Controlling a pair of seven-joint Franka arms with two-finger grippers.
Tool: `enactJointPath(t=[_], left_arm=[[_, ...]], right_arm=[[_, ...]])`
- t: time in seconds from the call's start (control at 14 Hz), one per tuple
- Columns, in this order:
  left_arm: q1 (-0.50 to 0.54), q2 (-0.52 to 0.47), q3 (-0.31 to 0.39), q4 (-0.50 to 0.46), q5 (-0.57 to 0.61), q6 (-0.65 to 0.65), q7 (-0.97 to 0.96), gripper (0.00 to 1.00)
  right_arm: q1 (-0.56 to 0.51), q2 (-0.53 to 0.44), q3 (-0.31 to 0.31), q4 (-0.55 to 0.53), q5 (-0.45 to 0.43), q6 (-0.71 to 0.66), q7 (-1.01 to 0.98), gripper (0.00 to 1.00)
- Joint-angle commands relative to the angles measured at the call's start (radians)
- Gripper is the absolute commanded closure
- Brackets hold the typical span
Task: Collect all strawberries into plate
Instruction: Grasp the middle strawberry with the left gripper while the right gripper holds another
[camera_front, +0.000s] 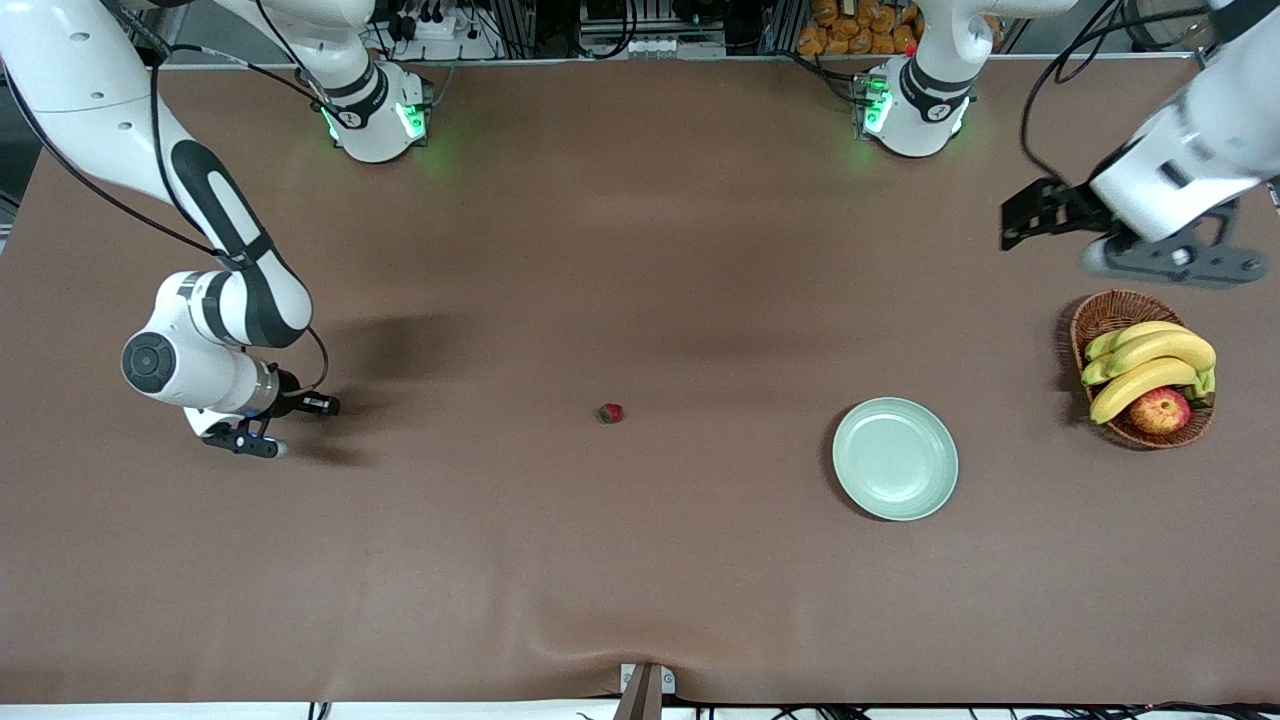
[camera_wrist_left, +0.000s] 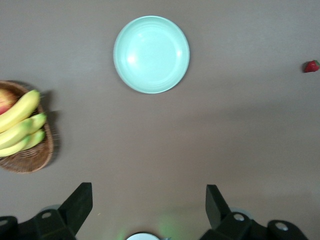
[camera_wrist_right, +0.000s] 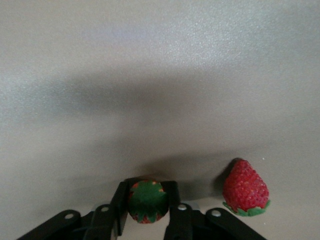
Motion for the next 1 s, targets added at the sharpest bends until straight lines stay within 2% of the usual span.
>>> enactJointPath(t=[0.0, 0.14, 0.29, 0.36, 0.43, 0.64, 0.93], left_arm=[[-0.081, 0.121, -0.036, 0.042, -0.026, 0.086, -0.108, 0.00], [-0.170, 0.233, -0.041, 0.063, -0.030, 0.194, -0.192, 0.00], [-0.248, 0.337, -0.041, 0.085, -0.030, 0.313, -0.253, 0.00], [-0.276, 0.377, -0.041, 0.092, -0.030, 0.370, -0.287, 0.00], [-0.314, 0.436, -0.041, 0.097, -0.032, 0.468, -0.331, 0.00], [-0.405, 0.574, -0.041, 0.124, -0.030, 0.684, -0.442, 0.00], [-0.501, 0.706, -0.027, 0.145, -0.021, 0.886, -0.505, 0.00]], right_arm=[[0.003, -0.007, 0.006, 0.025, 0.000, -0.023, 0.021, 0.89], [0.005, -0.018, 0.009, 0.083, 0.000, -0.132, 0.026, 0.99], [0.013, -0.021, 0.014, 0.161, 0.016, -0.265, 0.043, 1.00], [0.022, -0.021, 0.014, 0.180, 0.036, -0.290, 0.055, 1.00], [0.037, -0.024, 0.012, 0.185, 0.062, -0.295, 0.063, 1.00], [0.065, -0.024, 0.012, 0.194, 0.069, -0.295, 0.110, 1.00], [0.066, -0.029, 0.012, 0.209, 0.078, -0.313, 0.110, 1.00]])
